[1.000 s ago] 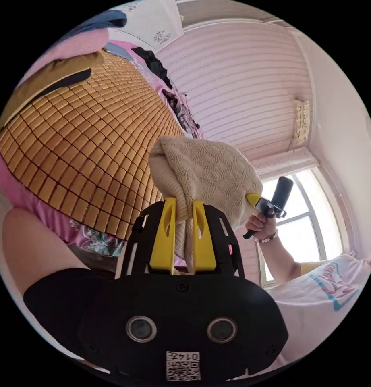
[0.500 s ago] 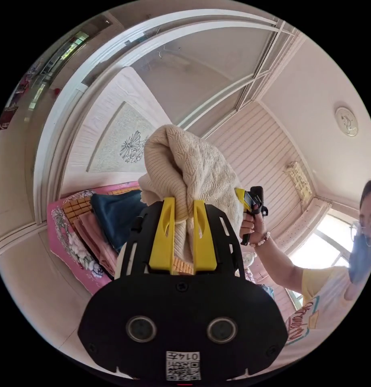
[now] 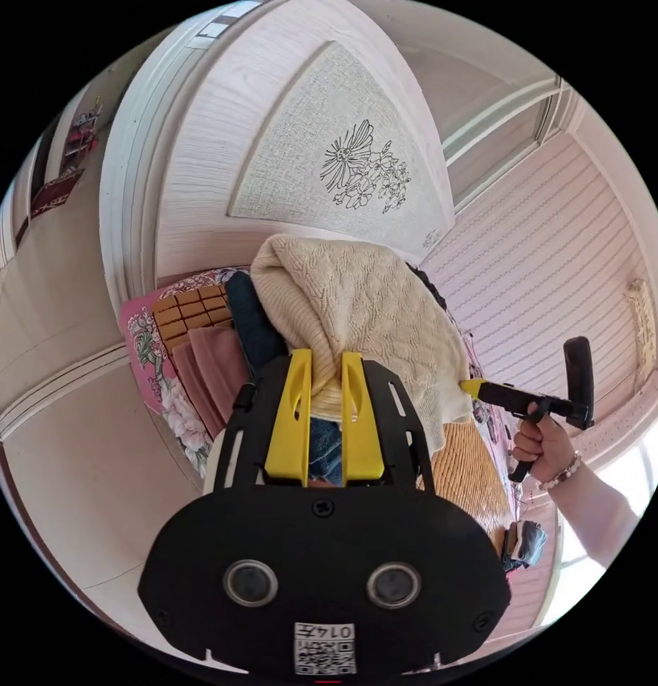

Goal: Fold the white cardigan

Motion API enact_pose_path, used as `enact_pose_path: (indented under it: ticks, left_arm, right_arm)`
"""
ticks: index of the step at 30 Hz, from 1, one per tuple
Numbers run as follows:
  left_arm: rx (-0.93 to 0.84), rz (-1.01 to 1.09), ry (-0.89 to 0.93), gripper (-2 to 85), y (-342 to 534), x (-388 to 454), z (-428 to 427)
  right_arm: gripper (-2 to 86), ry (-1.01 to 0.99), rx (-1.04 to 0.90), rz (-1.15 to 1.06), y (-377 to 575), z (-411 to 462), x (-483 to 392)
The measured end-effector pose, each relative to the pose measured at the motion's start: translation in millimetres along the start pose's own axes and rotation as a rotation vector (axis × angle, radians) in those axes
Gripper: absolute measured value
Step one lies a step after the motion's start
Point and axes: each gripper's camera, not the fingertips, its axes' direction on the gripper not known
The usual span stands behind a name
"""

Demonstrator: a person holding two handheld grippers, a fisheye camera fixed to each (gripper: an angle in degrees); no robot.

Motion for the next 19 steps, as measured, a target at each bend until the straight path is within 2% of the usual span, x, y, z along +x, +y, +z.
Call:
enact_pose_path:
  ticks: [3, 6, 8, 10, 12, 14, 19]
  left_arm:
    - [0.065, 0.14, 0.025, 1.4, 45, 20, -41]
    - [0.089, 0.272, 0.08, -0.6, 112, 47, -79]
    - [0.049, 0.341, 0.067, -0.8, 153, 70, -89]
    - [-0.015, 0.42, 0.101, -0.9, 192, 98, -87]
    - [-0.12, 0.528, 0.215, -1.0, 237, 147, -71]
    - [-0.21, 0.609, 0.336, -1.0, 268, 194, -52]
    - [-0.51, 0.909, 0.706, -0.9, 359, 345, 4]
  right_arm:
    - [-0.1, -0.001, 0.078, -0.033, 84, -44, 6]
    - [-0.1, 0.13, 0.025, 0.019, 203, -75, 30]
    - [-0.3, 0.255, -0.051, 0.187, 310, -103, 56]
    - [-0.4, 0.291, -0.078, 0.387, 388, -134, 73]
    - [-0.4, 0.301, -0.044, 0.591, 462, -173, 83]
    - [-0.4, 0.341, 0.08, 0.809, 551, -234, 82]
    - [0.1, 0.484, 0.314, 1.133, 683, -332, 63]
